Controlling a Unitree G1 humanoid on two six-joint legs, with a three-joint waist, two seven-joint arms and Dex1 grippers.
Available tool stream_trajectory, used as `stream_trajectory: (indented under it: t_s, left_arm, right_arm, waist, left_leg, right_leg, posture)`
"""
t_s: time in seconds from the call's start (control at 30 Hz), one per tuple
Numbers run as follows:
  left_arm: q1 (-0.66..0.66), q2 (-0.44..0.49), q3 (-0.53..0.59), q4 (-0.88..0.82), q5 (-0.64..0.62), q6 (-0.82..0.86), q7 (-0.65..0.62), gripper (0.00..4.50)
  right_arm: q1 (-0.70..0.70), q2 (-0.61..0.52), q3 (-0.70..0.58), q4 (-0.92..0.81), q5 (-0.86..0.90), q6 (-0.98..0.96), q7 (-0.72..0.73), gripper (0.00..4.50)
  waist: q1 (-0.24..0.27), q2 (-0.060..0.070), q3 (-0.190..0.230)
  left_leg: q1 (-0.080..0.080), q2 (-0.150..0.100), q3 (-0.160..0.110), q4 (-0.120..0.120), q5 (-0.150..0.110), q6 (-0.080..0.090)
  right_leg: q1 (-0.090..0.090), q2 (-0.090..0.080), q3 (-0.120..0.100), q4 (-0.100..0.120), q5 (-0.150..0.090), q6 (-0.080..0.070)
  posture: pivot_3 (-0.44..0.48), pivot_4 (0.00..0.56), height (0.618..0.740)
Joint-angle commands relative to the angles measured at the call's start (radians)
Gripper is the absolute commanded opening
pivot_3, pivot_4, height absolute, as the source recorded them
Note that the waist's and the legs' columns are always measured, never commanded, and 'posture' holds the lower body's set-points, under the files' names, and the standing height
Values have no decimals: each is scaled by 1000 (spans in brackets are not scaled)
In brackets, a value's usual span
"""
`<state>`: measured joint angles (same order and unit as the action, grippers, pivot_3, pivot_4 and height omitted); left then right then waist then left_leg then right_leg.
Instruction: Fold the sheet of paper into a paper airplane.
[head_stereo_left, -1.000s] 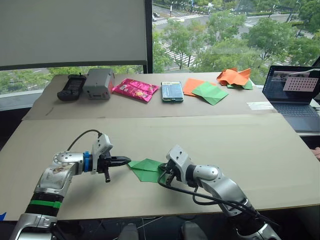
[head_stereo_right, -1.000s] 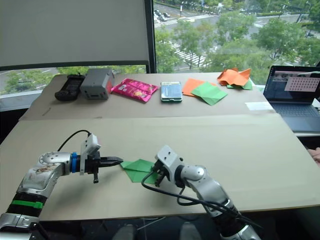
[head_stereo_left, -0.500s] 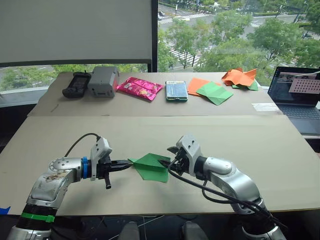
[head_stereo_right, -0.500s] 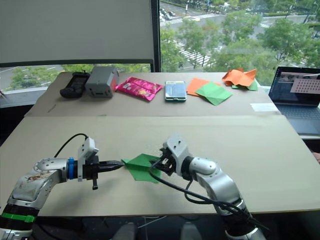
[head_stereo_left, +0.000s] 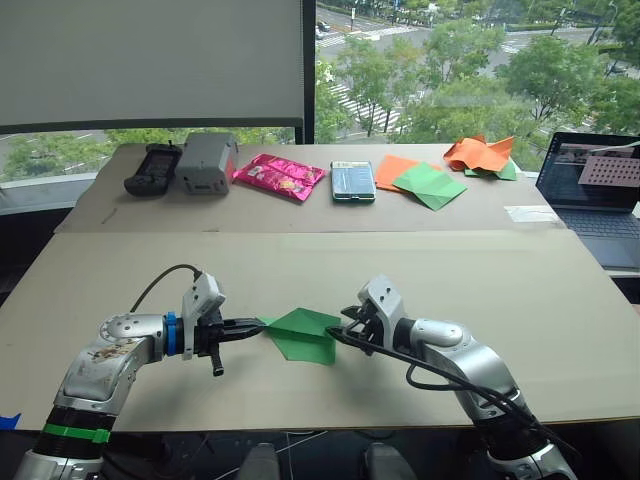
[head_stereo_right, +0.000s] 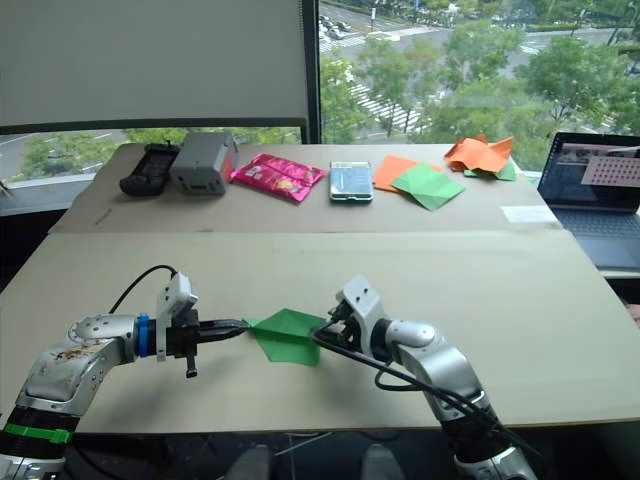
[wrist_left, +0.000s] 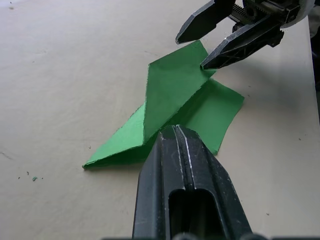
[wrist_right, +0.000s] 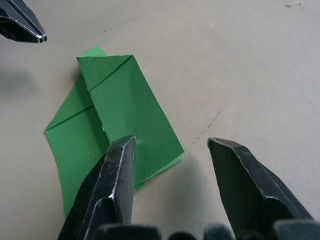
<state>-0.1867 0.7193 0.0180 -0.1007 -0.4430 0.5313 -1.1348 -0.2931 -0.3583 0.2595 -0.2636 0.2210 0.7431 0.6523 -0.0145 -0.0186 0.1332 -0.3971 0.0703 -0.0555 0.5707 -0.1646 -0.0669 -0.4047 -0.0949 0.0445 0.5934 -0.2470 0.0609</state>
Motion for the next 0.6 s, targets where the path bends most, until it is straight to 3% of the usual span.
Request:
stream_trajectory:
  t_s: [0.03, 0.13, 0.47, 0.6]
  left_arm:
    - [-8, 2, 6, -3, -12, -18, -8, 0]
    - [-12, -3, 6, 7, -10, -23, -5, 0]
    - [-45, -18, 15, 32, -16, -18, 4, 0]
    - [-76, -35, 42, 41, -52, 12, 22, 0]
  right_arm:
    - [-8, 3, -2, -18, 19, -25, 12, 1128]
    - [-5, 12, -8, -32, 34, -16, 16, 70]
    - [-25, 13, -38, -115, 63, -34, 10, 26]
    - [-35, -17, -35, -201, -5, -157, -11, 26]
  waist:
    - [0, 0, 0]
    - [0, 0, 0]
    - [1, 0, 0]
    - [1, 0, 0]
  left_leg:
    - [0, 0, 0, 0, 0, 0]
    - [0, 0, 0, 0, 0, 0]
    - [0, 0, 0, 0, 0, 0]
    - [0, 0, 0, 0, 0, 0]
  right_leg:
    - [0, 0, 0, 0, 0, 0]
    - [0, 0, 0, 0, 0, 0]
    - [0, 0, 0, 1, 0, 0]
    - [0, 0, 0, 1, 0, 0]
  posture:
    - [0, 150, 718]
    - [0, 150, 718]
    - [0, 150, 718]
    - [0, 150, 718]
